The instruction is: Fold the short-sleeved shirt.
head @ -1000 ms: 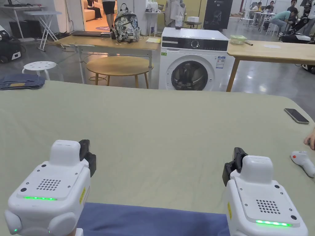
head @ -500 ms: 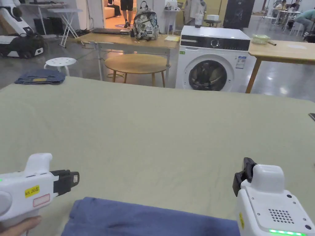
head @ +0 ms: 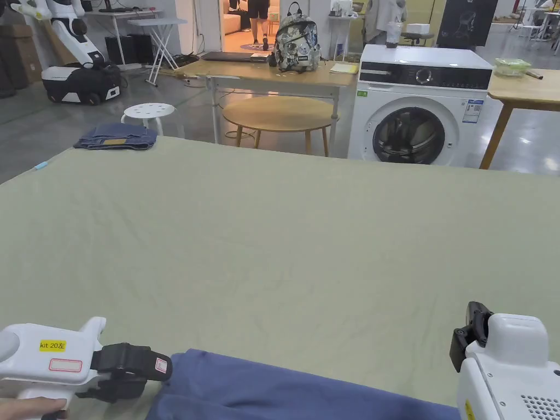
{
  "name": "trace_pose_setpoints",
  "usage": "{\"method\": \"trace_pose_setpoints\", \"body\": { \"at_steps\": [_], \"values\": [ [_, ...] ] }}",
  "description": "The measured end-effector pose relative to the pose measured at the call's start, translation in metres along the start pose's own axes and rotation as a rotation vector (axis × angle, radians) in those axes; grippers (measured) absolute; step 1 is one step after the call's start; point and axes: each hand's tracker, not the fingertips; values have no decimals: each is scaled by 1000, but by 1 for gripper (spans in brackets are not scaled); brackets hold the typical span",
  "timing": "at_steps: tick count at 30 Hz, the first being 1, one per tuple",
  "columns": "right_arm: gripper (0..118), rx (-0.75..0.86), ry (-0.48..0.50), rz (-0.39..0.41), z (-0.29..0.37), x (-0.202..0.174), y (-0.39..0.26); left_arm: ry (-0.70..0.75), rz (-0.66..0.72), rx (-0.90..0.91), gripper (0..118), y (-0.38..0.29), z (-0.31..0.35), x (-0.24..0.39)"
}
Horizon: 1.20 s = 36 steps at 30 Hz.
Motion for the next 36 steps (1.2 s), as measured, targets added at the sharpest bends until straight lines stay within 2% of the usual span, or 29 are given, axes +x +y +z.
{"method": "trace_pose_setpoints", "body": {
  "at_steps": [4,6,9,11,13,15,17,27,31,32,35,36],
  "values": [
    [0,-17,-2,-2,0,1,-3,-60,88,-28,86,-6,-22,-6],
    [0,-22,-4,-4,0,2,-4,-159,116,20,86,-10,-30,-7],
    [0,-29,-8,-7,0,2,-7,-229,137,-24,83,-18,-51,0],
    [0,-35,-5,-14,-1,1,-8,-177,128,-13,55,-21,-63,6],
    [0,-39,-4,-13,-1,0,-9,-98,112,-11,14,-16,-73,-3],
    [0,-42,-1,-11,0,-1,-10,-150,150,5,11,-19,-76,-5],
    [0,-46,3,-9,1,-2,-10,-130,146,22,8,-18,-74,-5],
    [0,-50,6,-6,-1,1,-10,-73,16,108,6,-21,-18,47],
    [0,-48,6,-11,-4,3,-10,-23,-3,181,6,-11,22,55],
    [0,-47,6,-13,-4,3,-10,-18,6,177,6,6,30,29],
    [0,-49,7,-15,-6,4,-10,115,-47,179,6,11,55,33],
    [0,-49,7,-14,-6,4,-10,154,-51,178,6,0,57,55]
  ]
}}
